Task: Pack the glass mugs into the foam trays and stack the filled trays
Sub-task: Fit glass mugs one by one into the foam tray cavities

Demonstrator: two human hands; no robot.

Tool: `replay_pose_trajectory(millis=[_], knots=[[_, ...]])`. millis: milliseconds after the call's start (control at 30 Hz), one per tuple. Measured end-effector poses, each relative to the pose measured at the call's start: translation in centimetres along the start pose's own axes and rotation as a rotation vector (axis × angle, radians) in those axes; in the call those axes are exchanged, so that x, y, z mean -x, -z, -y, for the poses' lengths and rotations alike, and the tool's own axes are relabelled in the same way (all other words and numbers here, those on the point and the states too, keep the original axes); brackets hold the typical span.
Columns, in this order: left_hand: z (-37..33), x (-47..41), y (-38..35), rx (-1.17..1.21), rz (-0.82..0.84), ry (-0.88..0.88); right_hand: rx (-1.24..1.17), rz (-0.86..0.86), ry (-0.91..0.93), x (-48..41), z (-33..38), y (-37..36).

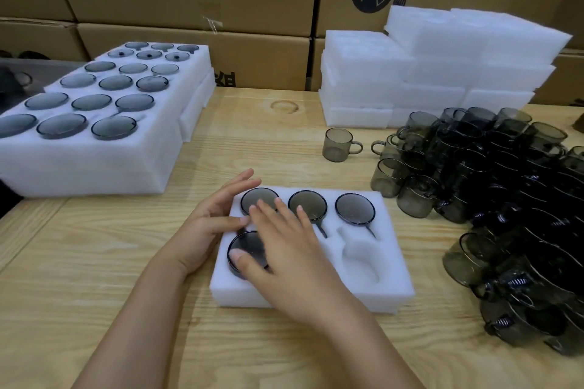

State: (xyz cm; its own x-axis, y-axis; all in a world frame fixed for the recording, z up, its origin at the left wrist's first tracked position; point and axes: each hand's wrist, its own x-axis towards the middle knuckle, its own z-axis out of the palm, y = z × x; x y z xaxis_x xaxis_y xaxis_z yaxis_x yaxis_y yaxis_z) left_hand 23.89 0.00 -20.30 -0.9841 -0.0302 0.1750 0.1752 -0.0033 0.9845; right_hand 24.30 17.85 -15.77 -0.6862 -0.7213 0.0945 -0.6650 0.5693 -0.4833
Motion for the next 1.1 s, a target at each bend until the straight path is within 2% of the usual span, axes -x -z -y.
replay_pose_trajectory(millis=[100,200,267,333,533,733,900,1000,1100], knots=[[0.1,0.1,0.0,0.046,-0.019,0.02,-0.045,-0.34,-0.058,0.1,-2.2,2.7],[0.1,0.1,0.0,0.029,-0.018,0.022,0.146,-0.684,-0.328,-0.1,-7.2,7.2],[0.1,0.1,0.0,0.031,-0.01,0.025,0.242,-0.815,-0.542,0.0,-10.4,9.9],[0.1,0.0,0.1,0.028,-0.006,0.028,0.278,-0.821,-0.716,0.1,-12.5,11.4],[0.1,-0.1,-0.1,0.039,-0.017,0.043,0.299,-0.522,-0.953,-0.7,-15.1,12.1],[0.0,-0.1,0.0,0.037,-0.02,0.049,0.283,-0.57,-0.987,-0.7,-15.3,12.4],[-0.1,-0.1,0.0,0.042,-0.029,0.062,0.265,-0.656,-0.917,0.2,-14.3,12.0],[-0.2,0.0,-0.1,0.038,-0.031,0.063,0.247,-0.779,-0.823,1.1,-12.9,11.1],[-0.4,0.0,-0.2,0.029,-0.034,0.062,0.167,-0.902,-0.637,1.8,-11.3,9.6]])
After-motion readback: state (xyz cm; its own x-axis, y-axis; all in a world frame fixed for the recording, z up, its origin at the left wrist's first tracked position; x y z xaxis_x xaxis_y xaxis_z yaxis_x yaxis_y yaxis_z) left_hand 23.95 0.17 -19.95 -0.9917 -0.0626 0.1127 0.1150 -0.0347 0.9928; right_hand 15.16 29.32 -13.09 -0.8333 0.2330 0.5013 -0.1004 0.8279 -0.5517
